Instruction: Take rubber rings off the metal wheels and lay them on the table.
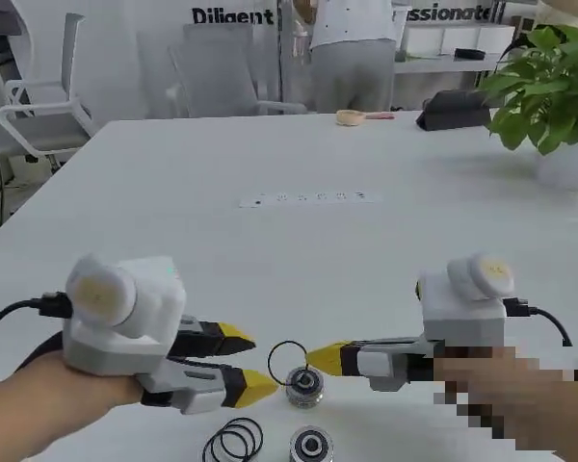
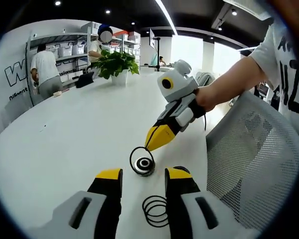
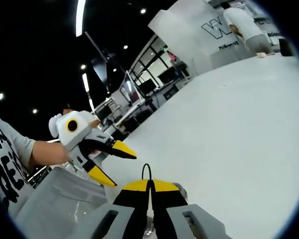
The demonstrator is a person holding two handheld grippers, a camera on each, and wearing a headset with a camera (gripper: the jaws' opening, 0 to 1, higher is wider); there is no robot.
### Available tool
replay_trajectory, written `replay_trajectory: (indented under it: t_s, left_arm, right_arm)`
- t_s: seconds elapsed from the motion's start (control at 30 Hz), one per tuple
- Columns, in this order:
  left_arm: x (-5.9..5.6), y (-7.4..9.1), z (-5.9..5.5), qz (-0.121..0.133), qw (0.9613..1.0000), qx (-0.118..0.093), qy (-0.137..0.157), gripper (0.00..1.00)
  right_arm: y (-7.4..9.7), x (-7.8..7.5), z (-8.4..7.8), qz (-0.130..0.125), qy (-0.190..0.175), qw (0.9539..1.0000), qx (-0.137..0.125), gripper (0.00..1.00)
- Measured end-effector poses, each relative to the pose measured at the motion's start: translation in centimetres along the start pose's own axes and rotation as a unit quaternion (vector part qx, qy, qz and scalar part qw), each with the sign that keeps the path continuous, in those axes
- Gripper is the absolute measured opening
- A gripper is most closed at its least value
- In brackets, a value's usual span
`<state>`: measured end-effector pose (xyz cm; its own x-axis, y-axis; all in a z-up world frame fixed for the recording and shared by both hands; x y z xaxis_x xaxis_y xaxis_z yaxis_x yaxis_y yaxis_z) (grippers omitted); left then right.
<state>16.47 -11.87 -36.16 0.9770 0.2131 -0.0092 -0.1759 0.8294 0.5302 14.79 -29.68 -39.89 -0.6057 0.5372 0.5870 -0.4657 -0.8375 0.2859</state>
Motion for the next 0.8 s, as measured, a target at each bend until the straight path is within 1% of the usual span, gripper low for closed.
replay_trajectory:
  t_s: [0.1, 0.17, 0.27, 0.33, 0.43, 0.53, 0.8]
  left_arm:
    - [0.0, 1.2, -0.2, 0.008, 1.0, -0.004, 0.004, 0.35]
    - [0.0, 1.8, -0.4, 0.012, 0.9999, -0.004, 0.003, 0.38]
    - [-0.1, 2.6, -0.7, 0.017, 0.9998, -0.005, 0.004, 0.39]
    - [-0.3, 3.1, -0.8, 0.02, 0.9998, -0.005, 0.006, 0.41]
    - [-0.5, 3.8, -1.2, 0.024, 0.9996, -0.006, 0.011, 0.43]
    - [-0.7, 4.1, -1.6, 0.025, 0.9996, -0.003, 0.014, 0.44]
    - [-0.5, 5.1, -2.4, 0.039, 0.9989, -0.003, 0.027, 0.44]
  right_arm:
    - [-0.5, 0.4, -0.1, 0.008, -0.004, 0.9999, 0.008, 0.0]
    - [-0.9, 0.8, -0.2, 0.015, -0.007, 0.9997, 0.017, 0.0]
    - [-1.4, 1.4, -0.6, 0.025, -0.003, 0.9992, 0.033, 0.0]
    - [-1.8, 1.6, -0.9, 0.028, 0.0, 0.9986, 0.045, 0.0]
    - [-2.3, 1.8, -1.3, 0.027, 0.002, 0.9977, 0.062, 0.0]
    - [-2.6, 1.8, -1.6, 0.024, 0.003, 0.9969, 0.075, 0.0]
    - [-3.7, 1.9, -2.5, 0.017, 0.013, 0.993, 0.116, 0.0]
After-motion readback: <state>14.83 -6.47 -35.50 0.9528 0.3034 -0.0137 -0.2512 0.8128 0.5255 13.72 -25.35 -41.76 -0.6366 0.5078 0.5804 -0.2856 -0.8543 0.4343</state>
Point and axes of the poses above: the centre of the closed fingertips' face, and the gripper's own axes: y roughly backward along the fingers, x roughly to its left, z roughly out of its top, the point moved 8 cm from there along y, roughly backward along the fingers
